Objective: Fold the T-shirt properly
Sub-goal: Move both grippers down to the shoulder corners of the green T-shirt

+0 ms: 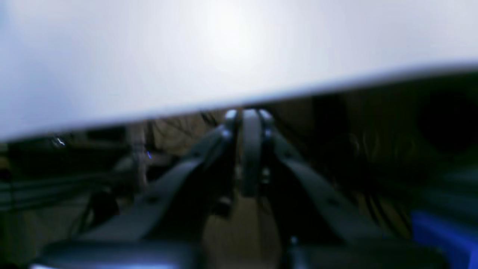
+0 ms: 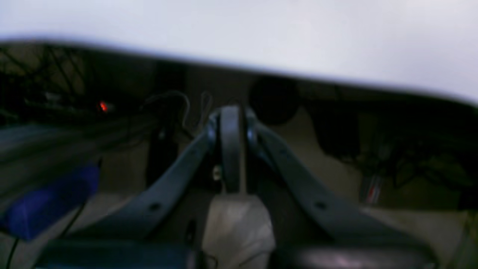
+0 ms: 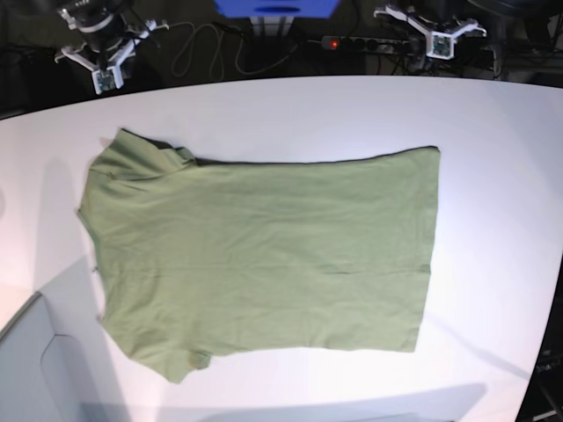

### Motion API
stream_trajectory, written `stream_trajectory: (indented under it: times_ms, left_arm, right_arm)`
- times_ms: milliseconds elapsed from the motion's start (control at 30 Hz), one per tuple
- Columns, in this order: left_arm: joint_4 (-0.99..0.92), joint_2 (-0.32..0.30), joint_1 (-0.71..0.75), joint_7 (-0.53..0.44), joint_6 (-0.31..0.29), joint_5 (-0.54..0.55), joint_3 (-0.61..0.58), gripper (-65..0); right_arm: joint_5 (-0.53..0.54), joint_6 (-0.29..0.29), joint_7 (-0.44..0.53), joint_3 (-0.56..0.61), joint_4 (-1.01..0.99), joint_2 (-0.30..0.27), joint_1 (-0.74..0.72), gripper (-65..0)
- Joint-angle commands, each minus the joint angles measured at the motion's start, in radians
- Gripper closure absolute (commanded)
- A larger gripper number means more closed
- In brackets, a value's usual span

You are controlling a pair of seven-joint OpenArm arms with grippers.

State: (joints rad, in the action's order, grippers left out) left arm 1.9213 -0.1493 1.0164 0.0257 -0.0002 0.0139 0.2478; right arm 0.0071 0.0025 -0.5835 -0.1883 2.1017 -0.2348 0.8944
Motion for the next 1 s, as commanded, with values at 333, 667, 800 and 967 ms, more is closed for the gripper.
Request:
stream_trajectory:
  times_ms: [333, 667, 800, 967]
  left_arm:
    - [-0.009, -0.016, -0.279, 0.107, 0.001, 0.271, 0.146, -36.3]
    - [-0.182, -0.003, -0.566, 0.280, -0.001, 0.326, 0.140, -36.6]
    - [-0.260, -0.003, -0.608, 0.282, -0.001, 0.323, 0.138, -36.6]
    - [-0.352, -0.014, -0.647, 0.277, -0.001, 0.320, 0.081, -36.6]
  right_arm:
    - [-0.003, 0.120, -0.046, -0.007, 0.018, 0.001, -0.096, -29.7]
    - [-0.003, 0.120, -0.051, -0.009, 0.015, 0.001, -0.117, -30.0]
    - [-0.003, 0.120, -0.051, -0.010, 0.015, 0.001, -0.117, -30.0]
    - [-0.003, 0.120, -0.051, -0.004, 0.009, 0.001, -0.139, -30.0]
